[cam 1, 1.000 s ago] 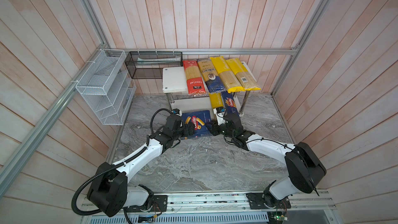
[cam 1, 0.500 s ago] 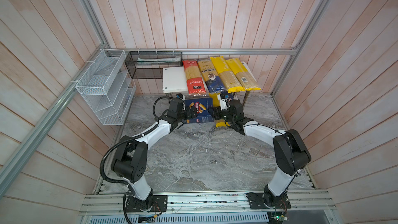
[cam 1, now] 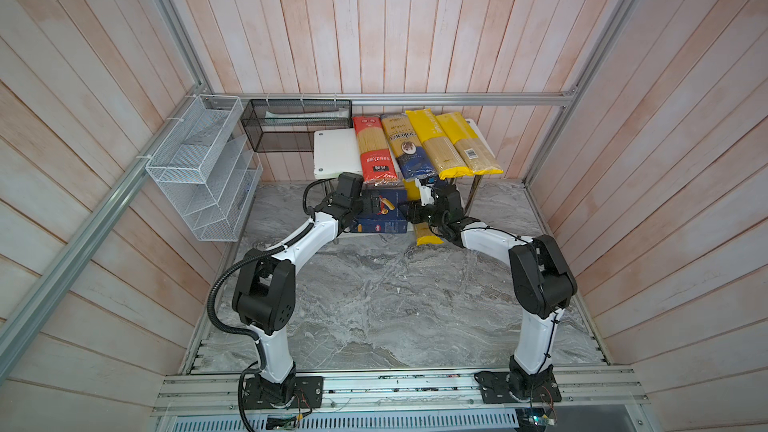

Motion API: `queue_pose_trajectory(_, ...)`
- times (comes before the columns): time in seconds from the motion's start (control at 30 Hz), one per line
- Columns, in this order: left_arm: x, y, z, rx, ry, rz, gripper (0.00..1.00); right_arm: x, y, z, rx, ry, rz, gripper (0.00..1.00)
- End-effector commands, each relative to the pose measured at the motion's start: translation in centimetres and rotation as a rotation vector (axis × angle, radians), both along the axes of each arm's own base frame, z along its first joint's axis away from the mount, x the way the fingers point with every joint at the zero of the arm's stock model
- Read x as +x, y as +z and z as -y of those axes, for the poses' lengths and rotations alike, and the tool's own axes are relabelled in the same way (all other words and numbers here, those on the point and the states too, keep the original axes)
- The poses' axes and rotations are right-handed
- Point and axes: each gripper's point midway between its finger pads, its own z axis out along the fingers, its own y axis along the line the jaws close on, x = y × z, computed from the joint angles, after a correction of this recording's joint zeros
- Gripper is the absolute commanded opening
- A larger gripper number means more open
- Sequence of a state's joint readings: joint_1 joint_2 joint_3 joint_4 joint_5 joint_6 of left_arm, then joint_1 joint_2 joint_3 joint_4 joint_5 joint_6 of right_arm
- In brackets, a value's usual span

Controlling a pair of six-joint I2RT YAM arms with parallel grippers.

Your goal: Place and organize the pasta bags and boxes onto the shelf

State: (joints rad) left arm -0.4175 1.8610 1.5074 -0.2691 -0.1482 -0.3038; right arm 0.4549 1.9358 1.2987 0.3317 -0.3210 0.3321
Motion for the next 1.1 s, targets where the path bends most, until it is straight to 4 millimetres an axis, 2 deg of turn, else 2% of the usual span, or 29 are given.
queue_pose_trajectory(0.0, 0.1, 0.6, -1.8, 0.125, 0.049, 0.017, 1.00, 0.2, 3.2, 0.7, -0.007, -0.036, 0.076, 0.53)
queue_pose_trajectory(0.17, -2.3, 0.7, -2.1, 0.095, 0.044, 0.008, 1.00, -1.4, 3.8, 1.6, -0.012, -0.041, 0.070, 0.55)
queue_pose_trajectory(0.27, -4.6, -0.4, -2.4, 0.055, 0.035, -0.023, 1.00, -3.3, 2.9, 2.6, -0.012, -0.052, 0.043, 0.55)
queue_pose_trajectory(0.47, -9.9, -3.6, -3.2, -0.015, 0.000, -0.109, 1.00, -8.5, 0.4, 4.8, -0.022, -0.054, -0.040, 0.55)
queue_pose_trajectory(0.53, -11.8, -4.0, -3.6, -0.039, -0.007, -0.117, 1.00, -10.1, 0.0, 6.1, -0.048, -0.077, -0.044, 0.56)
queue_pose_trajectory(0.63, -14.2, -3.2, -5.2, -0.065, -0.003, -0.052, 1.00, -11.6, -0.3, 10.1, -0.155, -0.213, -0.021, 0.58)
queue_pose_trajectory(0.73, -15.7, -1.9, -7.6, -0.029, -0.023, 0.122, 1.00, -12.1, 0.6, 15.0, -0.225, -0.346, 0.035, 0.58)
queue_pose_trajectory(0.8, -16.4, -0.6, -9.9, 0.050, 0.002, 0.297, 1.00, -11.9, 1.4, 18.2, -0.233, -0.414, 0.085, 0.59)
queue_pose_trajectory(0.87, -16.7, 0.2, -12.6, 0.145, 0.059, 0.442, 1.00, -11.7, 1.2, 21.0, -0.258, -0.477, 0.147, 0.61)
queue_pose_trajectory(0.93, -16.8, 0.5, -15.1, 0.183, 0.128, 0.523, 1.00, -11.5, 0.6, 23.9, -0.274, -0.575, 0.186, 0.69)
queue_pose_trajectory(0.97, -16.7, 0.3, -16.6, 0.177, 0.180, 0.546, 1.00, -11.4, -0.1, 25.5, -0.295, -0.629, 0.191, 0.80)
queue_pose_trajectory(1.0, -16.5, -0.3, -17.6, 0.159, 0.198, 0.540, 1.00, -11.3, -0.9, 27.7, -0.326, -0.727, 0.175, 0.97)
queue_pose_trajectory(1.07, -15.7, -1.9, -19.1, 0.153, 0.197, 0.505, 1.00, -11.6, -2.5, 29.7, -0.376, -0.784, 0.154, 0.98)
